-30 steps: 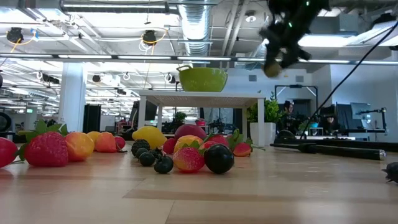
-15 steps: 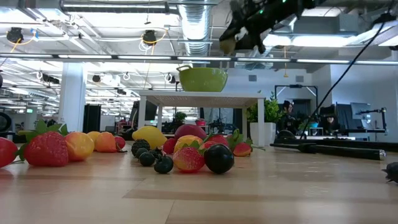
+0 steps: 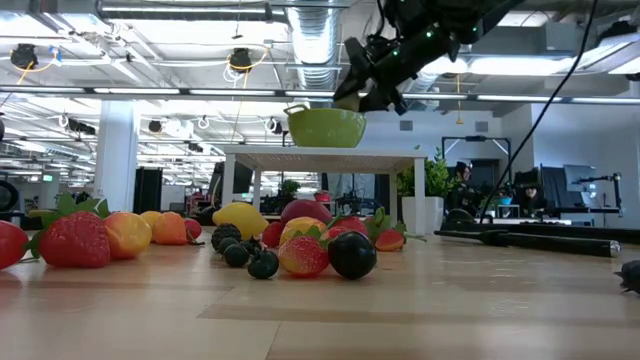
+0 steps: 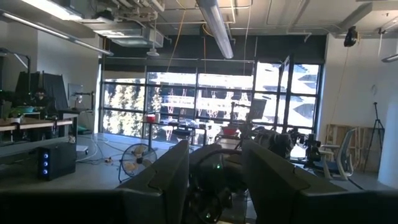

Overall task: Pick & Place Fruit
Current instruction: Put the brown kiwi into the green strainer bowl, then put the red strawberry into the green strainer bowl

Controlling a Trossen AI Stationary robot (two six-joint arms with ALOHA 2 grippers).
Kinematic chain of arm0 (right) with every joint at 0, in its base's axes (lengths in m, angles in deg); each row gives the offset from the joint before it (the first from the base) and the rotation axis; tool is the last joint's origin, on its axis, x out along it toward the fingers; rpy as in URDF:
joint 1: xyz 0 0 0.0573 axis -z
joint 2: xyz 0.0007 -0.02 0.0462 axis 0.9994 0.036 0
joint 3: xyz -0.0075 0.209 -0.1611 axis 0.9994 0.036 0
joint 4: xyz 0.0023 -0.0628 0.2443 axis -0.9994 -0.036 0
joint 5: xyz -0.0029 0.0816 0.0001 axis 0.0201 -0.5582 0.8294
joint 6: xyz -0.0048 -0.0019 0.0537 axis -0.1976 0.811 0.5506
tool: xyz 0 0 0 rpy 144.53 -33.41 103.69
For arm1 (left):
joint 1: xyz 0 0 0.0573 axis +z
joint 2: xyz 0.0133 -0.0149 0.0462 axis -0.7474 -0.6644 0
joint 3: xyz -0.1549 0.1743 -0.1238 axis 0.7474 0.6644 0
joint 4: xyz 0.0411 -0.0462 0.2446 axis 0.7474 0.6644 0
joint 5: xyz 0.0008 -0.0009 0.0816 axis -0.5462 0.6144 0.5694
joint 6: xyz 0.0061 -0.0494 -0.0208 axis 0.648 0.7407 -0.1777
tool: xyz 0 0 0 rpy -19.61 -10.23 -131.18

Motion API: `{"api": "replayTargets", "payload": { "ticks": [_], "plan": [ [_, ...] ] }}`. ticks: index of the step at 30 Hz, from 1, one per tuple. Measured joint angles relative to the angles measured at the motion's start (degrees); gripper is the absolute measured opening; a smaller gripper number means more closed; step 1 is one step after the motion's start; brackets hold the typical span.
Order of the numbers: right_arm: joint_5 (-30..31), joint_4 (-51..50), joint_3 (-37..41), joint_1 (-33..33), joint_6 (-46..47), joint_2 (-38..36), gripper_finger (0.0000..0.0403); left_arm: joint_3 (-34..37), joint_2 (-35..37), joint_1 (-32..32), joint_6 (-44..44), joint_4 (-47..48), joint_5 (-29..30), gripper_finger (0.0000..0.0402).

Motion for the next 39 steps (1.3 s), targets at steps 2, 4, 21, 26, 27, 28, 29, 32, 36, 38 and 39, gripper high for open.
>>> {"api": "replayTargets", "payload": {
  "ticks": [2, 4, 21, 26, 27, 28, 29, 32, 36, 38, 39],
  "plan": [
    [0.0, -0.1, -0.2, 0.0, 0.0, 0.0, 0.0231, 0.0, 0.0, 0.0, 0.0, 0.0, 0.0, 0.0142],
    [0.0, -0.3, -0.2, 0.0, 0.0, 0.0, 0.0244, 0.0, 0.0, 0.0, 0.0, 0.0, 0.0, 0.0142],
    [2.0, -14.8, -4.1, 0.3, -10.4, -10.0, 0.0301, 0.0, 0.0, 0.0, 0.0, 0.0, 0.0, 0.0142],
    [6.9, -29.8, -2.1, 0.3, -9.2, -16.9, 0.0301, 0.0, 0.0, 0.0, 0.0, 0.0, 0.0, 0.0142],
    [7.3, -31.3, -0.9, 0.3, -8.5, -18.2, 0.0301, 0.0, 0.0, 0.0, 0.0, 0.0, 0.0, 0.0142],
    [7.9, -32.4, 0.3, 0.3, -7.7, -19.3, 0.0301, 0.0, 0.0, 0.0, 0.0, 0.0, 0.0, 0.0142],
    [8.2, -32.8, 1.8, 0.3, -7.0, -20.4, 0.0301, 0.0, 0.0, 0.0, 0.0, 0.0, 0.0, 0.0142],
    [10.1, -32.8, 5.7, 0.3, -4.5, -23.0, 0.0301, 0.0, 0.0, 0.0, 0.0, 0.0, 0.0, 0.0142],
    [12.9, -32.8, 10.3, 1.7, -2.9, -24.9, 0.0301, 0.0, 0.0, 0.0, 0.0, 0.0, 0.0, 0.0142],
    [13.1, -31.7, 12.1, 2.7, -1.7, -24.9, 0.0301, 0.0, 0.0, 0.0, 0.0, 0.0, 0.0, 0.0142],
    [13.2, -31.7, 12.8, 3.4, -1.0, -24.9, 0.0301, 0.0, 0.0, 0.0, 0.0, 0.0, 0.0, 0.0142]
  ]
}}
